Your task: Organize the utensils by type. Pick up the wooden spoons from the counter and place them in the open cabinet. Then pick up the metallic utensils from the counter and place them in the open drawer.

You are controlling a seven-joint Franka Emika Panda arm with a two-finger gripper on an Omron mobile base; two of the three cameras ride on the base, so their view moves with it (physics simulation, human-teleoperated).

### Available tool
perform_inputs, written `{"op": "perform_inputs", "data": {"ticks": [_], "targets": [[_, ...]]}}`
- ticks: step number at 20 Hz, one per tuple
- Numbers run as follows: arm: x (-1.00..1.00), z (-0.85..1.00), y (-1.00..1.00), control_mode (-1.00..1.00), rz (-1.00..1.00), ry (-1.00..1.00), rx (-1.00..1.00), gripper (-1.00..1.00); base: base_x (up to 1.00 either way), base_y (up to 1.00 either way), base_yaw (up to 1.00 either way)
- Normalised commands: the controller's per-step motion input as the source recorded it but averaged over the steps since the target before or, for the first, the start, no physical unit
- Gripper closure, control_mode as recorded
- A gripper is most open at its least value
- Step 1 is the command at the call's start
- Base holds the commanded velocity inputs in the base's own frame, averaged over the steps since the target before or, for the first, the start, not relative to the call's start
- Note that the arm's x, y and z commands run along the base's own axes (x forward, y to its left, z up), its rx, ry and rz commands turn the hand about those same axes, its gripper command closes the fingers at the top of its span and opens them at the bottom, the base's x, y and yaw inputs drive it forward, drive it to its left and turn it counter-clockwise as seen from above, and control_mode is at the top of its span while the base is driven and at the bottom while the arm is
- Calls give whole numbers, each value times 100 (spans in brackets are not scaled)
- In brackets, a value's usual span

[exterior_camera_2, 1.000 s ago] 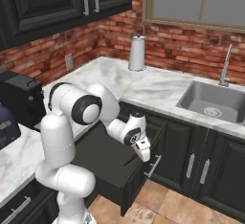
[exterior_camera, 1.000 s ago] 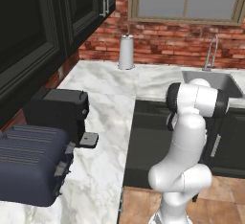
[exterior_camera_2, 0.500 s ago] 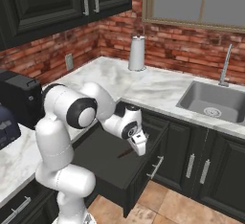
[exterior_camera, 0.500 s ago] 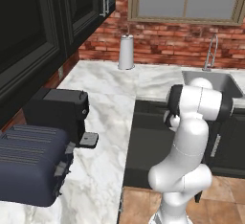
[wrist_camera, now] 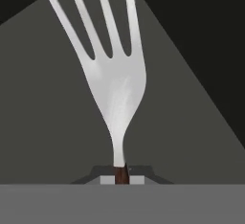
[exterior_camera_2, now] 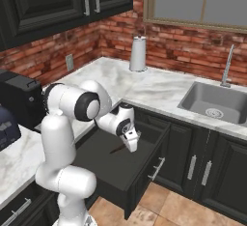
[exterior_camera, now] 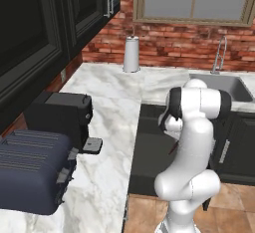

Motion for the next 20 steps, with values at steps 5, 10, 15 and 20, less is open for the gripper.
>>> {"op": "perform_inputs", "data": {"ticks": [5, 10, 15, 20], "targets": [[1, -38, 0, -100, 0, 5, 15, 100, 0, 0, 0], [7, -24, 0, -100, 0, 0, 6, 100, 0, 0, 0], [9, -23, 6, -100, 0, 2, 0, 100, 0, 0, 0], [1, -28, 3, -100, 0, 3, 0, 100, 0, 0, 0]]}}
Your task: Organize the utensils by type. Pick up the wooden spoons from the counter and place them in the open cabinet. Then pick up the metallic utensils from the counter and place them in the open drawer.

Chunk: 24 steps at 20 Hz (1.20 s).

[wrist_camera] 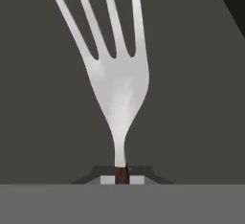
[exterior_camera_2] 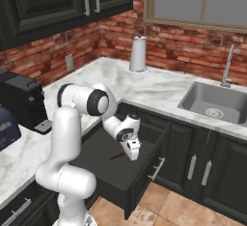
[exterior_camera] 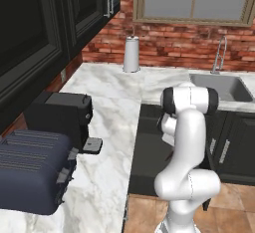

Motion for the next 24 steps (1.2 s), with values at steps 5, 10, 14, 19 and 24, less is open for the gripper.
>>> {"op": "perform_inputs", "data": {"ticks": [5, 10, 14, 19, 24], "targets": [[13, -10, 3, -100, 0, 1, 0, 100, 0, 0, 0], [16, -18, 7, -100, 0, 9, 0, -100, 0, 0, 0], [5, -8, 2, -100, 0, 7, 0, -100, 0, 0, 0], [0, 29, 0, -100, 1, 0, 0, -100, 0, 0, 0], [-6, 76, 0, -100, 10, 0, 0, -100, 0, 0, 0]]}}
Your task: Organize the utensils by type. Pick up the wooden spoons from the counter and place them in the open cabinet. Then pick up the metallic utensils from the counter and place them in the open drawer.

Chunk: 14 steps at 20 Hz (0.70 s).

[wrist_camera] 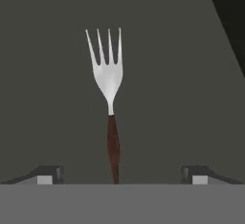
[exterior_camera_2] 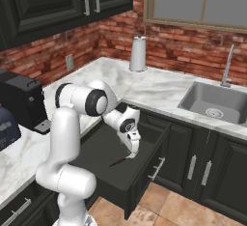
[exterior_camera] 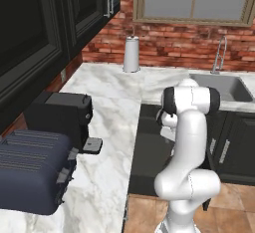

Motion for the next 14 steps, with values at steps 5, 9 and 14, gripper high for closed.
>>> {"op": "perform_inputs", "data": {"ticks": [5, 9, 14], "targets": [[-27, 99, 0, -100, 20, -3, 0, -100, 0, 0, 0], [-25, 100, 0, -100, 24, -5, 0, -100, 0, 0, 0], [-18, 100, 0, -100, 25, -7, 0, -100, 0, 0, 0]]}}
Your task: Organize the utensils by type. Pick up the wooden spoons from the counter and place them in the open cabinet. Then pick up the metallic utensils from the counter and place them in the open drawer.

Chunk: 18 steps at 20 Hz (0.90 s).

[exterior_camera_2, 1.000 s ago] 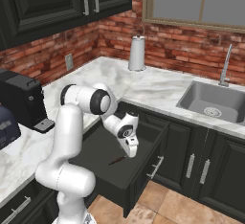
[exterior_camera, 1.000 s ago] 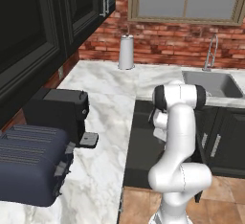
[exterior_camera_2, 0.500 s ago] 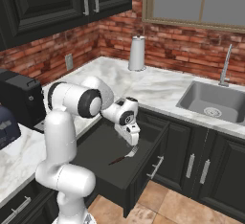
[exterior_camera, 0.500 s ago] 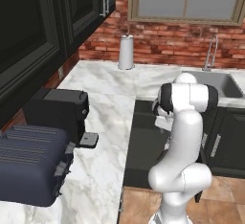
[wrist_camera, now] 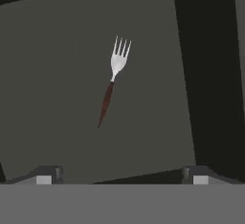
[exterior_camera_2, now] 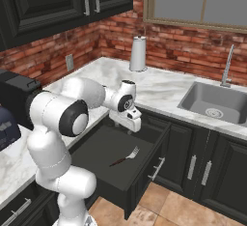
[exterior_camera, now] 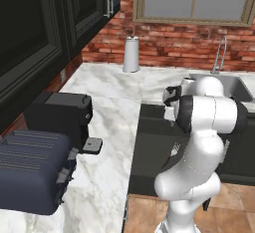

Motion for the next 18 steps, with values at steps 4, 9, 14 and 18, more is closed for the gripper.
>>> {"op": "perform_inputs", "data": {"ticks": [4, 9, 14, 18], "targets": [[-20, 100, 0, -100, 22, -4, 0, -100, 0, 0, 0], [-27, 98, 1, -100, 14, -7, 0, -100, 0, 0, 0], [-51, 76, 14, -100, 3, -18, -2, -100, 0, 0, 0], [-48, 72, 9, -100, 0, -12, -1, -100, 0, 0, 0]]}}
